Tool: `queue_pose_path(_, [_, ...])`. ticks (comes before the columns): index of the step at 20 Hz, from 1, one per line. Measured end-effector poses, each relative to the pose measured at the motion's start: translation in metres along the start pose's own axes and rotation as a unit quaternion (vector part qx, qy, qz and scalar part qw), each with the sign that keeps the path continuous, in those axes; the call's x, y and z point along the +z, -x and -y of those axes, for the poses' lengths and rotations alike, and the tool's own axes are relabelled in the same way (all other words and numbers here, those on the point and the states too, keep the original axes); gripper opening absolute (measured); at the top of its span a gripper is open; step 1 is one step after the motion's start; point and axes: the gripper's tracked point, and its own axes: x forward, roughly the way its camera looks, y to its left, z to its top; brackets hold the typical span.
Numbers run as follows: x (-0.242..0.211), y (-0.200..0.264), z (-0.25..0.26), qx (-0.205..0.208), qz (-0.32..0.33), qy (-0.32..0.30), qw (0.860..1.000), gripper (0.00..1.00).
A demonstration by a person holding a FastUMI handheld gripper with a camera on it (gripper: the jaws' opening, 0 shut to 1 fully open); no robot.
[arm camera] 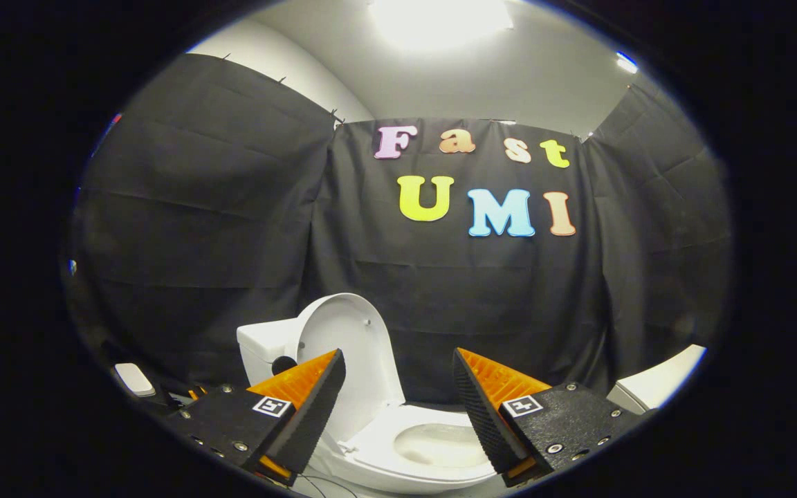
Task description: Open the toilet lid.
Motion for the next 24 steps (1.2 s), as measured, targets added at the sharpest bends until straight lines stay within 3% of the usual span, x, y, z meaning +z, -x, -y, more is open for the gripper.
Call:
queue_pose_path(7, [-0.011, 0.039, 0.045, -0.030, 0.001, -0.030, 0.999, 0.95])
queue_pose_path(18, [-0.064, 0.082, 0.118, -0.103, -0.042, -0.028, 0.993, 0.95])
queue_pose_path(24, [-0.082, 0.098, 0.141, -0.121, -0.048, -0.018, 0.991, 0.95])
